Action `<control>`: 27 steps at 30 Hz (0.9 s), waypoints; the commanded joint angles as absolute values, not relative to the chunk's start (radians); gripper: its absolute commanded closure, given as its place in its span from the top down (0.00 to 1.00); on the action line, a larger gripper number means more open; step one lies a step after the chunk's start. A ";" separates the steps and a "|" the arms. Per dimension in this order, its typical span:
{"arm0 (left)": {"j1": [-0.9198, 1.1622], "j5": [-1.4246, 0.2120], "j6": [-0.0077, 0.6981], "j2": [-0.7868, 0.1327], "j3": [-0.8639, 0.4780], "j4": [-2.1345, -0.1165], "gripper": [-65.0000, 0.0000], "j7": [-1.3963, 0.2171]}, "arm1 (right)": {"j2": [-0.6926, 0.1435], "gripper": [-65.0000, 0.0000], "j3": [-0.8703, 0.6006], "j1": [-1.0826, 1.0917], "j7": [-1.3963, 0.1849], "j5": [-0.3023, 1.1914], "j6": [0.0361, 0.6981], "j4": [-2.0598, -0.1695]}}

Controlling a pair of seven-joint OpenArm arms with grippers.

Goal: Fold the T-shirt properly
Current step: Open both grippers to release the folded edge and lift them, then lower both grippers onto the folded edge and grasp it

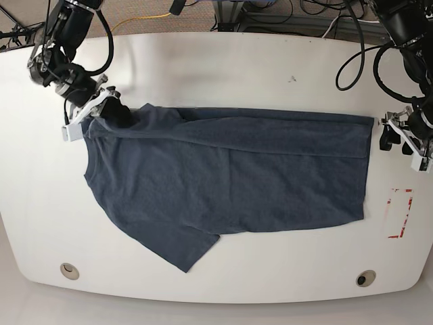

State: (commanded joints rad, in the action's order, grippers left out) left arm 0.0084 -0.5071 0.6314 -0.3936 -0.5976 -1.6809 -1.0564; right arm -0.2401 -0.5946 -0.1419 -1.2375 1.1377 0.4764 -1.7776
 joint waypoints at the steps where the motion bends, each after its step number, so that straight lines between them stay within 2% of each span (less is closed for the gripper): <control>1: 0.010 -0.506 0.631 -0.394 -0.598 -1.689 0.56 -1.056 | -0.252 0.00 -0.593 -0.131 -1.237 1.138 0.476 -1.756; 6: 0.033 -0.506 0.631 -0.394 -0.598 -1.716 0.56 -1.056 | -0.302 0.00 -0.585 -0.047 -1.237 1.133 0.476 -1.623; 9: 0.041 -0.507 0.631 -0.394 -0.598 -1.719 0.56 -1.056 | -0.354 0.01 -0.499 0.016 -1.237 1.138 0.476 -1.538; 10: 0.045 -0.507 0.631 -0.394 -0.599 -1.719 0.56 -1.056 | -0.364 0.04 -0.478 0.027 -1.236 1.138 0.476 -1.524; 11: 0.050 -0.507 0.631 -0.394 -0.599 -1.719 0.56 -1.056 | -0.371 0.08 -0.466 0.031 -1.234 1.135 0.476 -1.518; 17: 0.077 -0.509 0.638 -0.394 -0.601 -1.719 0.56 -1.056 | -0.412 0.56 -0.452 0.039 -1.213 1.101 0.470 -1.503; 18: 0.082 -0.509 0.638 -0.394 -0.601 -1.719 0.56 -1.056 | -0.421 0.60 -0.453 0.038 -1.213 1.092 0.470 -1.503; 24: 0.104 -0.512 0.639 -0.394 -0.601 -1.719 0.56 -1.056 | -0.493 0.61 -0.456 -0.018 -1.194 1.056 0.470 -1.504; 27: 0.113 -0.512 0.639 -0.387 -0.601 -1.719 0.56 -1.056 | -0.542 0.63 -0.455 -0.067 -1.124 1.026 0.470 -1.504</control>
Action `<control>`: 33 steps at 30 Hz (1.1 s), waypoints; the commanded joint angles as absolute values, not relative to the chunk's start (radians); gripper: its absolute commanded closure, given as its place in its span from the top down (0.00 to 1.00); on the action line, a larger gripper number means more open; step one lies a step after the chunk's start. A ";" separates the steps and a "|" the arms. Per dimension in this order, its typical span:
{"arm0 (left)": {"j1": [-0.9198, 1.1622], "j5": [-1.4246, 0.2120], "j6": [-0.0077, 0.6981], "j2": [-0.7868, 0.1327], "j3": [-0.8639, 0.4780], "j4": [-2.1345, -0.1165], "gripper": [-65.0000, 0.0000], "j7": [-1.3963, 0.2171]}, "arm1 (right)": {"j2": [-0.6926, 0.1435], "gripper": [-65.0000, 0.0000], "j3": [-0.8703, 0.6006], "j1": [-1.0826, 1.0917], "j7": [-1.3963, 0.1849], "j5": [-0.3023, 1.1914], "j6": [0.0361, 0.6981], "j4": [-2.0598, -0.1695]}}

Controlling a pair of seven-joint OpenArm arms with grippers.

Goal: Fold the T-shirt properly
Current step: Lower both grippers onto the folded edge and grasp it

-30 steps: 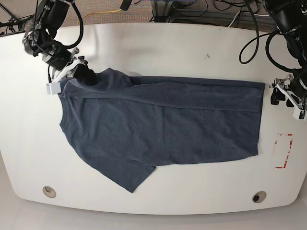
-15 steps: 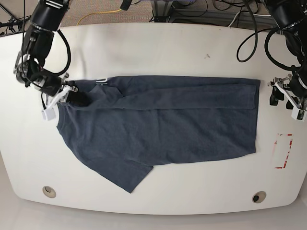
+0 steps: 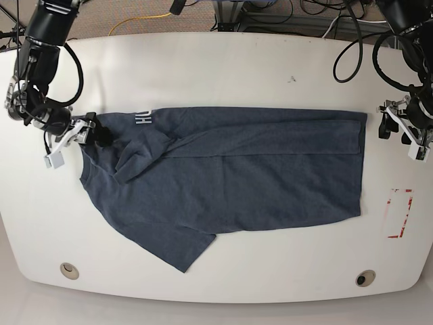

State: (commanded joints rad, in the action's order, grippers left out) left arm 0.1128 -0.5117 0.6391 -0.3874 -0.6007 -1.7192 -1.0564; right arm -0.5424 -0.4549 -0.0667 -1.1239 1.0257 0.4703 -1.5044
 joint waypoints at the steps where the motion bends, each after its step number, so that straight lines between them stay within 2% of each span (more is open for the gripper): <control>1: 0.113 -0.512 0.639 -0.378 -0.601 -1.718 0.56 -1.056 | -0.553 0.63 -0.455 -0.077 -1.106 1.013 0.470 -1.503; 9: 0.111 -0.509 0.638 -0.332 -0.599 -1.713 0.56 -1.055 | -0.561 0.63 -0.450 -0.096 -1.012 0.759 0.483 -1.497; 11: 0.111 -0.507 0.638 -0.312 -0.595 -1.719 0.56 -1.055 | -0.530 0.63 -0.449 -0.093 -0.975 0.664 0.538 -1.497; 15: 0.110 -0.506 0.631 -0.308 -0.593 -1.712 0.56 -1.047 | -0.481 0.62 -0.452 -0.053 -0.955 0.516 0.604 -1.475; 18: 0.114 -0.506 0.631 -0.306 -0.564 -1.719 0.56 -0.984 | -0.447 0.62 -0.456 -0.021 -0.941 0.446 0.661 -1.423; 21: 0.136 -0.501 0.622 -0.306 -0.547 -1.707 0.56 -0.908 | -0.444 0.62 -0.456 -0.016 -0.898 0.441 0.691 -1.363; 26: 0.142 -0.426 0.559 -0.286 -0.518 -1.685 0.56 -0.837 | -0.443 0.62 -0.456 -0.015 -0.851 0.443 0.696 -1.302; 29: 0.147 -0.378 0.555 -0.277 -0.513 -1.669 0.56 -0.802 | -0.426 0.61 -0.456 -0.021 -0.849 0.443 0.696 -1.303; 31: 0.143 -0.360 0.555 -0.277 -0.513 -1.644 0.56 -0.796 | -0.421 0.55 -0.456 -0.021 -0.849 0.443 0.696 -1.300; 33: 0.139 -0.363 0.555 -0.277 -0.509 -1.596 0.56 -0.792 | -0.418 0.43 -0.456 -0.019 -0.849 0.440 0.696 -1.300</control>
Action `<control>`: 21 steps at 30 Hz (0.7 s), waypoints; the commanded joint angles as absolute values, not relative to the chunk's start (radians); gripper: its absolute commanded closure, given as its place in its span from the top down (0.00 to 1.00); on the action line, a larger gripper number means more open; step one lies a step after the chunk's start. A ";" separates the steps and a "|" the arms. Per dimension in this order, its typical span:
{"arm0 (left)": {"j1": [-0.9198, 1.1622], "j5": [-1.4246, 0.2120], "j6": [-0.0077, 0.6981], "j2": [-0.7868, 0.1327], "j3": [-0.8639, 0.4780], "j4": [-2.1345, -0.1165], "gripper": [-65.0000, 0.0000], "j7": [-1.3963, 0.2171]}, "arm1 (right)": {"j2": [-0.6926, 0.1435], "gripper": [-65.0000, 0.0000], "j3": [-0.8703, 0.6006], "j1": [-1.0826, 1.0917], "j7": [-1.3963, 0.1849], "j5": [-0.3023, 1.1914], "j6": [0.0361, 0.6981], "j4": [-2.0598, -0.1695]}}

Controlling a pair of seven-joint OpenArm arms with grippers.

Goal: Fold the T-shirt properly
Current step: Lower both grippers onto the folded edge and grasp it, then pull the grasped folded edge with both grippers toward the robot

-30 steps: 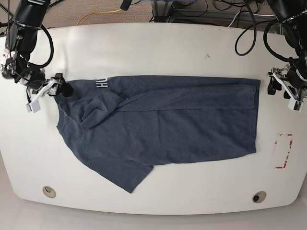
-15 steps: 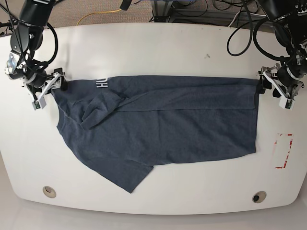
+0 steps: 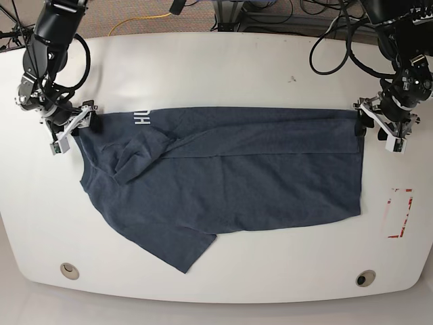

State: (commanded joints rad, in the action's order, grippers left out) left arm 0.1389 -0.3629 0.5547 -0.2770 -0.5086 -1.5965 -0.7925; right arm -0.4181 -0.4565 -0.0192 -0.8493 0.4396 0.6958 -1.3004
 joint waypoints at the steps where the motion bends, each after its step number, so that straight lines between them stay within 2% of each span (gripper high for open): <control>1: 0.139 -0.364 0.555 -0.277 -0.498 -1.578 0.56 -0.791 | -0.417 0.36 -0.455 -0.019 -0.849 0.443 0.696 -1.305; 2: 0.139 -0.364 0.555 -0.277 -0.484 -1.570 0.56 -0.791 | -0.415 0.30 -0.455 -0.019 -0.851 0.443 0.696 -1.308; 6: 0.139 -0.360 0.553 -0.277 -0.472 -1.544 0.56 -0.791 | -0.415 0.17 -0.455 -0.021 -0.851 0.443 0.697 -1.300; 11: 0.124 -0.364 0.559 -0.277 -0.470 -1.480 0.56 -0.791 | -0.415 0.09 -0.455 -0.021 -0.854 0.443 0.697 -1.317; 13: 0.124 -0.364 0.585 -0.277 -0.470 -1.461 0.56 -0.791 | -0.415 0.03 -0.455 -0.031 -0.854 0.443 0.697 -1.322; 14: 0.119 -0.363 0.611 -0.277 -0.470 -1.445 0.51 -0.791 | -0.415 0.00 -0.455 -0.038 -0.854 0.443 0.697 -1.322; 16: 0.116 -0.358 0.644 -0.277 -0.470 -1.417 0.40 -0.791 | -0.415 0.00 -0.455 -0.039 -0.854 0.443 0.697 -1.322; 19: 0.093 -0.357 0.670 -0.277 -0.469 -1.379 0.13 -0.791 | -0.415 0.00 -0.455 -0.045 -0.854 0.443 0.697 -1.342; 21: 0.090 -0.357 0.667 -0.278 -0.469 -1.376 0.06 -0.791 | -0.415 0.00 -0.455 -0.077 -0.854 0.444 0.697 -1.363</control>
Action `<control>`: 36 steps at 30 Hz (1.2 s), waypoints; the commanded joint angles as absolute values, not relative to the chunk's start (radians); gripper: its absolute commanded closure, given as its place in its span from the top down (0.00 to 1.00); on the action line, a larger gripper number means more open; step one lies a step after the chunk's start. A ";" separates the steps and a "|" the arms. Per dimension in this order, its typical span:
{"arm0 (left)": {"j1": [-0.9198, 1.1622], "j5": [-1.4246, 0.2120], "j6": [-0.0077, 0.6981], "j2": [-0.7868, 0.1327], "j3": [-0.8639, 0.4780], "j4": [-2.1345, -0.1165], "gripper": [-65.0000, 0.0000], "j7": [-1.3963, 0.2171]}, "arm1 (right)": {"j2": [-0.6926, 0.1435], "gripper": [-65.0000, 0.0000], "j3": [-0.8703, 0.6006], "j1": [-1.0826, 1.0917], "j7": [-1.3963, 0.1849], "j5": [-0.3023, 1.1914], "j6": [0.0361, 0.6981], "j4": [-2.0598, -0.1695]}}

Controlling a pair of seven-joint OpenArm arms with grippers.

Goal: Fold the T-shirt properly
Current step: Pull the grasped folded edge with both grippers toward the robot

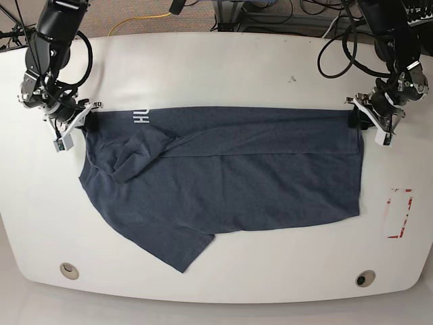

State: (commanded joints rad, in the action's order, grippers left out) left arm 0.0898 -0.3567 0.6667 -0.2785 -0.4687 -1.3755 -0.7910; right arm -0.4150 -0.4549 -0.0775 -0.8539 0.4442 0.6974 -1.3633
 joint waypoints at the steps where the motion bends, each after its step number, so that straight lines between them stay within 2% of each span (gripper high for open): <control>1: 0.090 -0.357 0.667 -0.278 -0.470 -1.382 0.06 -0.791 | -0.415 0.00 -0.455 -0.085 -0.854 0.444 0.697 -1.374; 8: 0.165 -0.357 0.673 -0.283 -0.475 -1.500 0.05 -0.797 | -0.383 0.00 -0.467 -0.183 -0.900 0.444 0.697 -1.524; 16: 0.337 -0.358 0.676 -0.286 -0.478 -1.638 0.05 -0.799 | -0.311 0.00 -0.618 -0.321 -0.995 0.444 0.697 -1.656; 27: 0.561 -0.358 0.698 -0.300 -0.513 -1.765 0.06 -0.799 | -0.245 0.00 -0.627 -0.496 -1.009 0.444 0.697 -1.784; 30: 0.565 -0.358 0.698 -0.300 -0.522 -1.765 0.08 -0.800 | -0.232 0.09 -0.650 -0.498 -1.012 0.444 0.697 -1.804; 33: 0.565 -0.358 0.698 -0.302 -0.527 -1.768 0.23 -0.802 | -0.226 0.33 -0.656 -0.499 -1.012 0.444 0.697 -1.807; 36: 0.559 -0.358 0.698 -0.306 -0.530 -1.768 0.44 -0.820 | -0.225 0.63 -0.688 -0.493 -1.012 0.444 0.697 -1.819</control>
State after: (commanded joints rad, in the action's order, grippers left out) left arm 0.5593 -0.3583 0.6981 -0.3061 -0.5301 -1.7683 -0.8201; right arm -0.2248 -0.6882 -0.4933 -1.0119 0.4442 0.6974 -1.8190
